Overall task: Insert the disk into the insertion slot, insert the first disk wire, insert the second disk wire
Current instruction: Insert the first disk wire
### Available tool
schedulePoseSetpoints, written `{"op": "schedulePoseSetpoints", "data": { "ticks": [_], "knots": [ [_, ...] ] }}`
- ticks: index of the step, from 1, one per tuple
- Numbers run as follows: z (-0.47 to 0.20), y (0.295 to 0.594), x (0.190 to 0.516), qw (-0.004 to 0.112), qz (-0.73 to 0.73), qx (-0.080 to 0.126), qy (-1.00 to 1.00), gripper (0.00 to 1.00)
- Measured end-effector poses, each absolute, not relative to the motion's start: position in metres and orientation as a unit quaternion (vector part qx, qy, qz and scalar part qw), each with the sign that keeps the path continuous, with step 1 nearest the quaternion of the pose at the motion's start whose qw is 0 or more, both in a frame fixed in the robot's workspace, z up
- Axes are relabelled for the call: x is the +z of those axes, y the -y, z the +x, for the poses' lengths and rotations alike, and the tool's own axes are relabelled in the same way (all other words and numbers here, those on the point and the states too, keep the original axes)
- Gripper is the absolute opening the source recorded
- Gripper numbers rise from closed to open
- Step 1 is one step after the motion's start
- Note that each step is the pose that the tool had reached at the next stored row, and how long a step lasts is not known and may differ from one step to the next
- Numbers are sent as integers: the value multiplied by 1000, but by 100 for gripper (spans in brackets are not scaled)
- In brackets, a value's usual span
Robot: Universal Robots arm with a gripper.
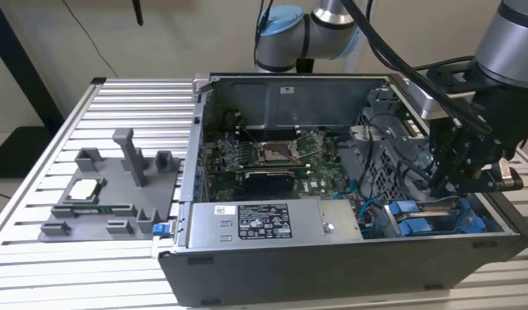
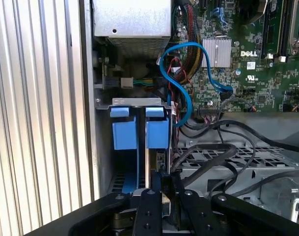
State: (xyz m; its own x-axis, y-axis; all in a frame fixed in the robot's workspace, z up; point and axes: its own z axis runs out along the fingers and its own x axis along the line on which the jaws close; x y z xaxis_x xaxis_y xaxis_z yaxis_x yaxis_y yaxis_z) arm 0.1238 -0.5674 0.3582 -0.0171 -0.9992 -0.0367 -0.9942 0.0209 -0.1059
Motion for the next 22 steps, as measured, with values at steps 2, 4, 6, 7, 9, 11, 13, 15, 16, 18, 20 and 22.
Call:
{"op": "schedulePoseSetpoints", "data": {
  "ticks": [2,4,6,7,9,11,13,15,16,18,20,22],
  "knots": [
    [125,568,357,57,-699,-18,-713,20],
    [126,568,356,64,-698,-11,-713,20],
    [129,569,355,66,-698,-8,-713,20],
    [130,570,354,66,-698,-8,-713,20],
    [132,570,351,66,-698,-7,-713,20],
    [134,571,348,67,-698,-7,-713,20],
    [137,572,346,69,-698,-5,-713,20],
    [139,573,344,69,-698,-4,-713,20],
    [140,573,343,68,-698,-4,-713,20],
    [142,575,342,67,-698,-1,-713,20],
    [144,576,341,68,-697,1,-714,20],
    [146,577,339,71,-697,5,-714,20]
  ]
}}
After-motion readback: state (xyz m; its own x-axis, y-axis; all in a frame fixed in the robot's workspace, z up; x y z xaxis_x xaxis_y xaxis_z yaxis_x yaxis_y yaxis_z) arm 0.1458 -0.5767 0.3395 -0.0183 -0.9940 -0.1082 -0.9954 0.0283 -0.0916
